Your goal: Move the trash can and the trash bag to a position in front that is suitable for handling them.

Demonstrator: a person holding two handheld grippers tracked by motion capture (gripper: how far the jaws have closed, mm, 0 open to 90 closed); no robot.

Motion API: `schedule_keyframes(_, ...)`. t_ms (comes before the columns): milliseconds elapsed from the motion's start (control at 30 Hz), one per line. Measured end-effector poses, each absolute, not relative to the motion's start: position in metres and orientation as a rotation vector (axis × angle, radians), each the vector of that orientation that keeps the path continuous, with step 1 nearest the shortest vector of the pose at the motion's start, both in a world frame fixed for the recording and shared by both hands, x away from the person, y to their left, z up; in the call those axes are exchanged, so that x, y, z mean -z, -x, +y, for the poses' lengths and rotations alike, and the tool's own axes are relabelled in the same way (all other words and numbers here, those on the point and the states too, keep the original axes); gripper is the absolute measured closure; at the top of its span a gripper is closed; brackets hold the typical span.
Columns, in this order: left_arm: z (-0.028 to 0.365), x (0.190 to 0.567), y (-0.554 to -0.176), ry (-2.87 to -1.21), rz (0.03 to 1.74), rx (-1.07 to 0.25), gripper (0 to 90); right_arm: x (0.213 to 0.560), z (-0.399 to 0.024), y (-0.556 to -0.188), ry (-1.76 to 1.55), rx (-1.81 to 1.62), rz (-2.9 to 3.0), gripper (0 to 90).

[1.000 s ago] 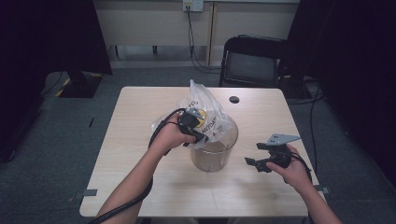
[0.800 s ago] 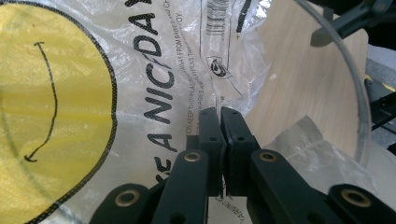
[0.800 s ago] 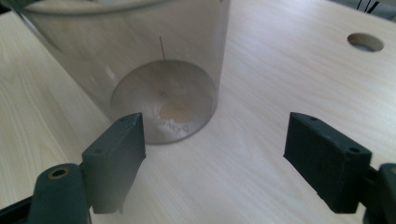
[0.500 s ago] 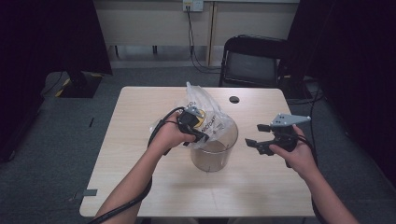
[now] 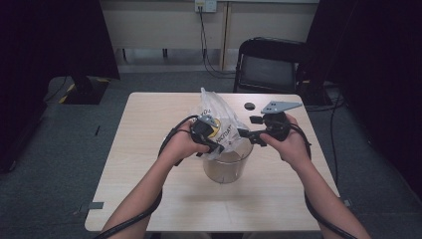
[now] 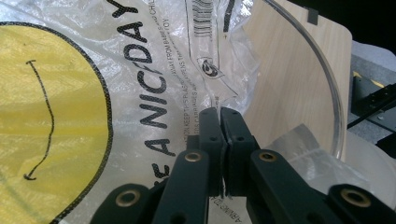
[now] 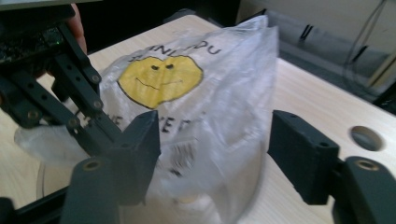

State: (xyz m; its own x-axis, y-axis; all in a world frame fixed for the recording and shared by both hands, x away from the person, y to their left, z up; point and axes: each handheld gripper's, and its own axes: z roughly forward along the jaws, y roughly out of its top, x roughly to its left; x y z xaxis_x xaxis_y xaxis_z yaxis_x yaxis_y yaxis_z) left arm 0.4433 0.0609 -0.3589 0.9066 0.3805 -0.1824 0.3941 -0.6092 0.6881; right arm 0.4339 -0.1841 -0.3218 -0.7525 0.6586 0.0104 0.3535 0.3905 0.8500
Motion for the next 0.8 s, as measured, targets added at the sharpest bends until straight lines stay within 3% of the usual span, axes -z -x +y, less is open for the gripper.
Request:
schedule_keyframes(167,0.06,0.361,-0.444,-2.28,0.544,0.037,88.3,0.332,-0.166,-0.448,-0.954,-1.298,2.352,45.9)
schedule_keyframes(300,0.062,0.362,-0.444,-2.273,0.556,0.031,88.2,0.339,-0.159,-0.452,-0.919,-1.209,2.419,69.3)
schedule_keyframes(400,0.064,0.361,-0.445,-2.249,0.572,-0.001,85.4,0.34,-0.158,-0.447,-0.909,-1.173,2.456,82.0)
schedule_keyframes(433,0.065,0.361,-0.445,-2.228,0.579,-0.023,81.1,0.34,-0.159,-0.445,-0.918,-1.147,2.464,85.0)
schedule_keyframes(533,0.069,0.357,-0.444,-2.171,0.598,-0.119,51.9,0.341,-0.162,-0.439,-0.952,-1.108,2.485,88.9)
schedule_keyframes(567,0.073,0.354,-0.442,-2.153,0.62,-0.14,46.4,0.341,-0.163,-0.436,-0.961,-1.109,2.485,89.3)
schedule_keyframes(667,0.085,0.342,-0.436,-2.107,0.647,-0.182,36.6,0.341,-0.165,-0.43,-0.97,-1.104,2.481,89.7)
schedule_keyframes(800,0.104,0.332,-0.42,-2.089,0.643,-0.214,34.0,0.344,-0.163,-0.427,-0.991,-1.062,2.473,89.8)
